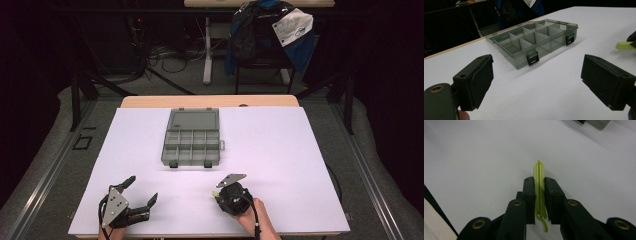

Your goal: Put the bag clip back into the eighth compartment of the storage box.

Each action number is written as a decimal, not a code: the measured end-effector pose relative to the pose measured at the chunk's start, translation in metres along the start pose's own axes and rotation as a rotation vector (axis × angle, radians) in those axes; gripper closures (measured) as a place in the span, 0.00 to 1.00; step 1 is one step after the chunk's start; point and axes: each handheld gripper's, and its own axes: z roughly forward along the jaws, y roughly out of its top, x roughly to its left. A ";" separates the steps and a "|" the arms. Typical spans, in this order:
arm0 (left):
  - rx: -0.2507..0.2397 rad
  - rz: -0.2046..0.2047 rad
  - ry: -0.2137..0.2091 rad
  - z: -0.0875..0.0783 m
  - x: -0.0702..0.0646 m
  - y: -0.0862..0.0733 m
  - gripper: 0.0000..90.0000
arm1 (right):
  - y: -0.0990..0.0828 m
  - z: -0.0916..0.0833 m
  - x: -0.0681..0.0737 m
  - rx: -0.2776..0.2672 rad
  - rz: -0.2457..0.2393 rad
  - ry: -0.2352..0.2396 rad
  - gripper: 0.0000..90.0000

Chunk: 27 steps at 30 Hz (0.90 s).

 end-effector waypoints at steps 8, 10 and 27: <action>0.004 0.004 -0.003 0.000 -0.001 0.000 0.12 | 0.001 -0.005 -0.003 -0.017 0.004 -0.011 0.89; 0.004 0.004 -0.003 0.000 -0.001 0.000 0.12 | 0.001 -0.005 -0.004 -0.021 0.001 -0.014 0.89; 0.004 0.004 -0.004 0.001 -0.001 0.000 0.12 | 0.008 -0.013 -0.008 -0.062 -0.012 -0.025 0.89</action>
